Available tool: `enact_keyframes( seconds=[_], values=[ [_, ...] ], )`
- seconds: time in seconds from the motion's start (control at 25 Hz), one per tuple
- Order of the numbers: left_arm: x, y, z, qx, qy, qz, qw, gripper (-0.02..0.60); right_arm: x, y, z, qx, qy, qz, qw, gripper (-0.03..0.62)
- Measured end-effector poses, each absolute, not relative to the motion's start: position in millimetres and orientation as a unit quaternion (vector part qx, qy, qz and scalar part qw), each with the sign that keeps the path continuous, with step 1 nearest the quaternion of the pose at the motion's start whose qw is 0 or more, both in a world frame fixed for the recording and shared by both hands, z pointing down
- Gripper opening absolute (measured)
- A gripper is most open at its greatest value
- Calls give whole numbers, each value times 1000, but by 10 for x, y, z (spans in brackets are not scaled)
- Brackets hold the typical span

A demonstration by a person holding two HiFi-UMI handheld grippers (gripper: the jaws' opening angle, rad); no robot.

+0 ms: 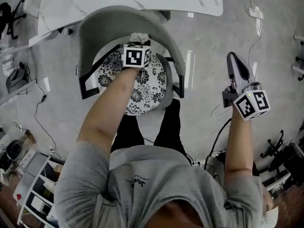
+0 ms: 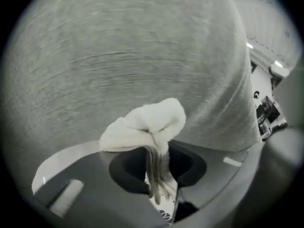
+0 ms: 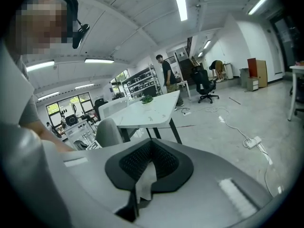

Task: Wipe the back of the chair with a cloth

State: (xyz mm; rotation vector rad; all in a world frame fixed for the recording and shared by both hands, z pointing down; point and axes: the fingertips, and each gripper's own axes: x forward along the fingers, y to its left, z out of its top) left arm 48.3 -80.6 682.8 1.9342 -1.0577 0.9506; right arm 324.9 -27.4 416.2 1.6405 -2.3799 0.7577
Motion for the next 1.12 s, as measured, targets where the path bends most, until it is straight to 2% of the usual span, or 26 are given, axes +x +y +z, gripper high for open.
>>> enact_keyframes(
  seconds=[0.2, 0.4, 0.48, 0.56, 0.8, 0.96, 1.12],
  values=[
    [1186, -398, 6755, 809, -295, 433, 266, 143, 3559, -154, 4148, 565, -781, 257, 71, 0],
    [1426, -107, 6745, 841, -214, 457, 194, 143, 3560, -144, 4115, 565, -781, 256, 72, 0],
    [1361, -74, 6690, 846, -219, 436, 212, 143, 3442, -173, 4082, 559, -785, 256, 78, 0],
    [1126, -109, 6648, 839, -260, 402, 260, 144, 3265, -228, 4025, 551, -792, 252, 82, 0],
    [-292, -98, 6735, 743, -425, 304, 418, 144, 2481, -517, 3884, 514, -821, 233, 91, 0],
    [-1143, 48, 6851, 687, -484, 281, 464, 144, 1835, -711, 3974, 480, -843, 222, 94, 0],
    [-1653, 89, 6966, 658, -513, 261, 486, 144, 1170, -784, 4205, 441, -862, 229, 101, 0]
  ],
)
